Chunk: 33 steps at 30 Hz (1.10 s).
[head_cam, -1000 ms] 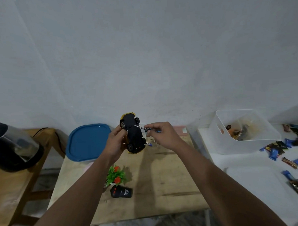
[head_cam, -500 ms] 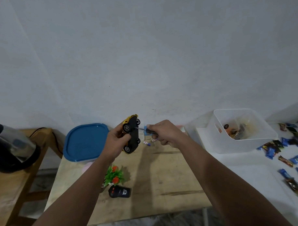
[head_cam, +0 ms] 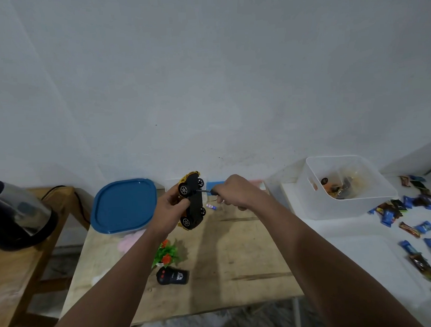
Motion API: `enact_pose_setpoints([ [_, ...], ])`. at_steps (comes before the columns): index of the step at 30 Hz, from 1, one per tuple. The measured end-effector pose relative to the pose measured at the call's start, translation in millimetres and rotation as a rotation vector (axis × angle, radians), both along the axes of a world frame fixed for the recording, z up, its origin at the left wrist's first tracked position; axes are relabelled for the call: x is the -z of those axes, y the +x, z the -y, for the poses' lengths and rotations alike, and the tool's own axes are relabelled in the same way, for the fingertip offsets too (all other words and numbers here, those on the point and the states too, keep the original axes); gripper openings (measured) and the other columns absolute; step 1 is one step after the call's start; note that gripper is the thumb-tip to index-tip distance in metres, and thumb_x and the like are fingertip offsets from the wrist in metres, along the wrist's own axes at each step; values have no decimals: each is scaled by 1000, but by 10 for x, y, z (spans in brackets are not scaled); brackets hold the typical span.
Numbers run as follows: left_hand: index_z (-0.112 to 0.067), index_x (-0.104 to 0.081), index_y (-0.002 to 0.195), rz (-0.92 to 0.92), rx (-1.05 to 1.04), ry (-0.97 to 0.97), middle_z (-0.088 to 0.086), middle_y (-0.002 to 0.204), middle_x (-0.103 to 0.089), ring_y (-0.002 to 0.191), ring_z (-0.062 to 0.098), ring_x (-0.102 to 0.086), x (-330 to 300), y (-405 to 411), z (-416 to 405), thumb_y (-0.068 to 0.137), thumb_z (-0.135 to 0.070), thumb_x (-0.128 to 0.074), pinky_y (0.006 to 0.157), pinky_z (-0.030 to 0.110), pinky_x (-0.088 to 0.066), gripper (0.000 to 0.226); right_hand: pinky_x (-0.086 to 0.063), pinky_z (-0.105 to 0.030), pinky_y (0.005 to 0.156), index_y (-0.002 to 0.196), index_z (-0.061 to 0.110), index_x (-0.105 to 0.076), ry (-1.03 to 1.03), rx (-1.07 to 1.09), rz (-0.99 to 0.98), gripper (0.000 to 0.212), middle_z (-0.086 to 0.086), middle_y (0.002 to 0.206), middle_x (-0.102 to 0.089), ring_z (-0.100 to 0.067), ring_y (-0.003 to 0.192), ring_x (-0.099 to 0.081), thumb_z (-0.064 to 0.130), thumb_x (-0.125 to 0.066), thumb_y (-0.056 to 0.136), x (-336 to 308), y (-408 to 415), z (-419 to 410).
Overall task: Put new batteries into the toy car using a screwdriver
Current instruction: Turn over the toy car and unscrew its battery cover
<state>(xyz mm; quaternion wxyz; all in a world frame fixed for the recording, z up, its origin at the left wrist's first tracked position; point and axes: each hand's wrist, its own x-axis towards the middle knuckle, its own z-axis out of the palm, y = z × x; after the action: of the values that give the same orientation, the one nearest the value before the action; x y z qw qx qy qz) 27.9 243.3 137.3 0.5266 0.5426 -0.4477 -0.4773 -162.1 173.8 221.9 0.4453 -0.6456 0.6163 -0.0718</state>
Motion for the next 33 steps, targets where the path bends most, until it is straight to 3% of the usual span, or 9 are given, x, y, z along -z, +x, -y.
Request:
enact_pose_setpoints([
  [3, -44, -77, 108, -11, -2, 23, -2, 94, -74, 89, 19, -68, 13, -6, -37, 85, -17, -57, 83, 42, -59, 41, -22, -21, 44, 75, 6, -57, -39, -68, -27, 26, -7, 66, -44, -15, 43, -28, 28, -64, 88, -35, -11, -40],
  [5, -45, -77, 106, -10, -1, 34, -4, 95, -75, 91, 19, -70, 30, -24, -60, 89, -15, -57, 86, 43, -60, 40, -24, -21, 44, 77, 1, -62, -75, -82, -70, 32, -5, 64, -45, -14, 43, -31, 31, -64, 88, -40, -21, -49],
  [8, -41, -76, 107, -6, 0, 64, -9, 90, -76, 85, 14, -72, 92, -60, -75, 100, -3, -54, 76, 33, -62, 44, -26, -23, 46, 83, -3, -68, -66, -91, -83, 37, -8, 71, -50, -17, 48, -34, 33, -60, 89, -8, -31, -33],
  [11, -28, -71, 117, -37, -13, 110, -12, 82, -74, 73, 6, -70, 125, -82, -106, 104, -3, -49, 65, 23, -58, 35, -28, -26, 50, 81, 11, -60, -111, -151, -112, 24, -9, 76, -46, -17, 51, -35, 33, -68, 87, 16, -35, -43],
  [15, -27, -66, 129, -77, 21, 153, 2, 103, -76, 87, 12, -76, 159, -110, -157, 106, -12, -50, 68, 28, -60, 32, -32, -24, 51, 84, -2, -74, -150, -158, -169, 41, -1, 56, -48, -12, 43, -42, 38, -64, 89, 3, -51, -50],
  [20, -26, -64, 134, -83, 27, 180, 8, 111, -76, 100, 26, -75, 230, -132, -198, 106, -16, -51, 72, 37, -60, 32, -56, -41, 77, 91, -2, -71, -204, -236, -252, 42, -18, 91, -71, -30, 88, -69, 39, -75, 81, 34, -34, -38],
  [24, -28, -64, 134, -93, 14, 189, 7, 110, -77, 99, 26, -76, 254, -176, -224, 106, -16, -51, 73, 38, -61, 33, -44, -32, 64, 80, -2, -67, -244, -258, -319, 47, -10, 70, -55, -24, 72, -58, 44, -64, 89, -8, -31, -56],
  [28, -31, -67, 131, -106, 9, 195, 9, 110, -76, 101, 31, -74, 290, -194, -228, 106, -20, -51, 74, 41, -62, 31, -50, -36, 72, 97, -4, -68, -229, -293, -324, 47, -14, 89, -65, -26, 85, -64, 42, -72, 86, -12, -34, -39],
  [33, -29, -66, 132, -155, 4, 181, 13, 111, -75, 99, 32, -74, 316, -201, -229, 106, -26, -52, 76, 45, -62, 30, -47, -34, 70, 96, -3, -69, -247, -297, -334, 53, -9, 82, -59, -26, 82, -63, 49, -60, 93, -28, -19, -46],
])
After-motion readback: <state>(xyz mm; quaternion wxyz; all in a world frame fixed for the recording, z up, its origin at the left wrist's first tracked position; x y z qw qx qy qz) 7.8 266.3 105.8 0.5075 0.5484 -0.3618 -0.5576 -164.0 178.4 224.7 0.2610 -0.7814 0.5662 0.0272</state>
